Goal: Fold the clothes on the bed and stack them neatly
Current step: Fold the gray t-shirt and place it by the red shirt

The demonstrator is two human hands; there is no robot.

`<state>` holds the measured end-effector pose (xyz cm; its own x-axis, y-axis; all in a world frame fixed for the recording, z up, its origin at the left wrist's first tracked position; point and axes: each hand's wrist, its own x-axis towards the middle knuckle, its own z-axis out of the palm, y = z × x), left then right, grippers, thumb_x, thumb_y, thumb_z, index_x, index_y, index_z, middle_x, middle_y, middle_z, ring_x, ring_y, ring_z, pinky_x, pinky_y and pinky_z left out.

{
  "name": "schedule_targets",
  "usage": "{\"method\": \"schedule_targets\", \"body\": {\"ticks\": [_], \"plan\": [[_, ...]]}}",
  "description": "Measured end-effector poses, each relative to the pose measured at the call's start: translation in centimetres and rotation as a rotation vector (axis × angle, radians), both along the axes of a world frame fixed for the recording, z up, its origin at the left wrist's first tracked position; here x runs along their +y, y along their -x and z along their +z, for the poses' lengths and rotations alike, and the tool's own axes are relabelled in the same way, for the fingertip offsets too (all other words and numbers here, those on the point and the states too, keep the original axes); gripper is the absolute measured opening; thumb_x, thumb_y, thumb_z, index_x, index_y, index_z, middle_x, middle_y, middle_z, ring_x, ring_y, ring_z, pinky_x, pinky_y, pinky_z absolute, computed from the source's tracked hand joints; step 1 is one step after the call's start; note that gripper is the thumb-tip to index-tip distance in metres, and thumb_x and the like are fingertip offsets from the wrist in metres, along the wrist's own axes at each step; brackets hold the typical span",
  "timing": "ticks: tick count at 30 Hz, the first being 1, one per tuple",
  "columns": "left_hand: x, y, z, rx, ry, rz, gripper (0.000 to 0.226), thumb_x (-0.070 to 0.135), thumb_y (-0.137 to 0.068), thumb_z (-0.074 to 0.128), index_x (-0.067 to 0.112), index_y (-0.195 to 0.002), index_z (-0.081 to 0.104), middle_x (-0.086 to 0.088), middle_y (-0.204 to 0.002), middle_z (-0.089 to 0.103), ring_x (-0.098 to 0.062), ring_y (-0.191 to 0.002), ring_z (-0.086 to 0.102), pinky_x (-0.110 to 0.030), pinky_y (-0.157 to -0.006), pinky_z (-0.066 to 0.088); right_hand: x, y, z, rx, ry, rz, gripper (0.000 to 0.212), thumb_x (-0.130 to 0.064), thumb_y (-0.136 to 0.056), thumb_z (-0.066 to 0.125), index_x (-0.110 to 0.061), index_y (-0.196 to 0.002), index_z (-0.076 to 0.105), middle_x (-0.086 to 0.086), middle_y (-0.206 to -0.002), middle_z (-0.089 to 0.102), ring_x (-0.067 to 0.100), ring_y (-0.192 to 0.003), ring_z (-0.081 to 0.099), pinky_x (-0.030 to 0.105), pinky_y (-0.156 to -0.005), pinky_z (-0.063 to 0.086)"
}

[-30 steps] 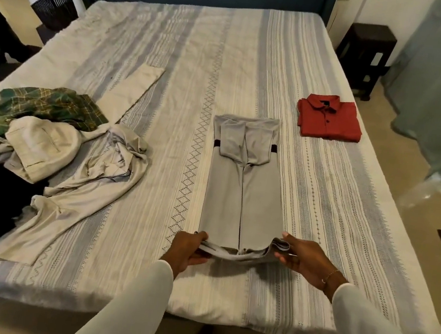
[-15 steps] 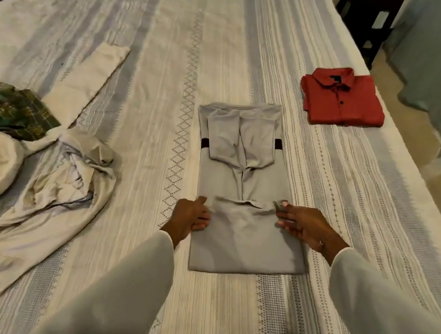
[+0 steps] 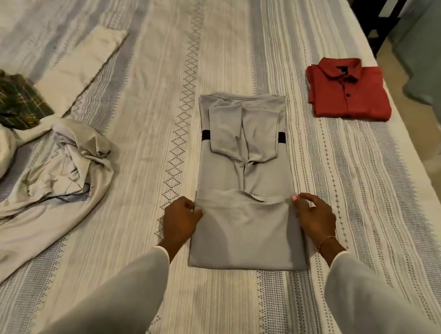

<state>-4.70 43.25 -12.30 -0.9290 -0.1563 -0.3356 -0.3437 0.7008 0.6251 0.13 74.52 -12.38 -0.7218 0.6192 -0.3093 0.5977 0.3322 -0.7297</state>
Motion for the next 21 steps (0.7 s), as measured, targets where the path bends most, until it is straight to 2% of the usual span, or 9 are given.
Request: {"method": "schedule_targets", "body": {"ticks": [2, 4, 6, 9, 11, 13, 14, 17, 21], "plan": [[0.0, -0.4, 0.4, -0.036, 0.045, 0.014, 0.029, 0.035, -0.084, 0.078, 0.008, -0.093, 0.070, 0.000, -0.087, 0.067, -0.020, -0.083, 0.062, -0.031, -0.075, 0.047, -0.6, -1.1, 0.3, -0.061, -0.029, 0.014, 0.044, -0.056, -0.087, 0.071, -0.022, -0.115, 0.065, -0.005, -0.099, 0.067, 0.020, -0.092, 0.064, 0.036, -0.089, 0.052], [-0.4, -1.3, 0.2, -0.107, 0.086, 0.010, 0.038, 0.043, -0.084, 0.076, 0.005, -0.080, 0.070, -0.003, -0.075, 0.068, -0.023, -0.074, 0.067, -0.033, -0.072, 0.053, -1.3, -2.9, 0.0, -0.155, -0.062, 0.038, 0.040, -0.050, -0.088, 0.072, -0.018, -0.110, 0.064, -0.004, -0.094, 0.064, 0.024, -0.096, 0.062, 0.033, -0.082, 0.047], [-1.0, -2.2, -0.4, -0.184, 0.095, -0.011, 0.045, 0.048, -0.081, 0.077, 0.004, -0.078, 0.070, -0.008, -0.071, 0.070, -0.028, -0.069, 0.071, -0.040, -0.069, 0.060, -1.6, -4.8, -0.3, -0.238, -0.041, 0.077, 0.040, -0.051, -0.086, 0.074, -0.017, -0.105, 0.065, -0.002, -0.094, 0.066, 0.025, -0.095, 0.064, 0.031, -0.075, 0.045], [-1.7, -3.8, -0.2, -0.360, 0.000, 0.014, 0.044, 0.037, -0.075, 0.086, 0.003, -0.091, 0.062, -0.013, -0.082, 0.071, -0.028, -0.065, 0.071, -0.040, -0.054, 0.061, -1.4, -7.3, -0.8, -0.319, 0.018, 0.171, 0.032, -0.043, -0.084, 0.078, -0.012, -0.089, 0.068, 0.003, -0.087, 0.071, 0.025, -0.085, 0.066, 0.030, -0.066, 0.045], [-1.8, -5.0, 0.4, -0.504, -0.105, 0.036, 0.040, 0.024, -0.079, 0.085, -0.001, -0.099, 0.060, -0.015, -0.084, 0.069, -0.025, -0.062, 0.069, -0.033, -0.048, 0.056, -0.9, -8.4, -1.2, -0.338, 0.056, 0.188, 0.026, -0.029, -0.086, 0.079, -0.012, -0.074, 0.064, 0.011, -0.081, 0.070, 0.032, -0.082, 0.067, 0.036, -0.070, 0.051], [-1.9, -5.8, 0.8, -0.581, -0.200, 0.096, 0.033, 0.013, -0.084, 0.080, -0.007, -0.100, 0.061, -0.016, -0.074, 0.064, -0.020, -0.053, 0.060, -0.028, -0.049, 0.051, -0.7, -9.0, -1.5, -0.325, 0.165, 0.129, 0.025, -0.019, -0.085, 0.079, -0.009, -0.070, 0.061, 0.020, -0.082, 0.069, 0.038, -0.080, 0.067, 0.053, -0.079, 0.058], [-2.0, -6.1, 0.7, -0.590, -0.238, 0.122, 0.029, 0.010, -0.086, 0.079, -0.008, -0.099, 0.061, -0.015, -0.070, 0.061, -0.019, -0.050, 0.054, -0.029, -0.050, 0.047, -0.7, -9.3, -1.6, -0.289, 0.259, 0.076, 0.024, -0.013, -0.086, 0.079, -0.007, -0.071, 0.061, 0.022, -0.082, 0.068, 0.037, -0.078, 0.066, 0.057, -0.079, 0.059], [-1.9, -7.0, 0.8, -0.554, -0.332, 0.174, 0.022, 0.006, -0.089, 0.075, -0.003, -0.086, 0.055, -0.012, -0.069, 0.052, -0.018, -0.050, 0.045, -0.028, -0.048, 0.042, -1.4, -10.1, -0.4, -0.126, 0.472, -0.113, 0.023, 0.003, -0.085, 0.075, -0.006, -0.080, 0.055, 0.020, -0.085, 0.061, 0.031, -0.075, 0.063, 0.046, -0.066, 0.060], [-2.1, -9.0, 1.2, -0.451, -0.498, 0.239, 0.021, 0.002, -0.092, 0.069, 0.000, -0.079, 0.054, -0.016, -0.070, 0.053, -0.020, -0.049, 0.048, -0.027, -0.045, 0.041, -1.4, -12.0, 0.3, -0.003, 0.426, -0.158, 0.037, -0.004, -0.078, 0.085, -0.013, -0.088, 0.050, 0.017, -0.080, 0.066, 0.032, -0.067, 0.066, 0.051, -0.076, 0.058]]}}
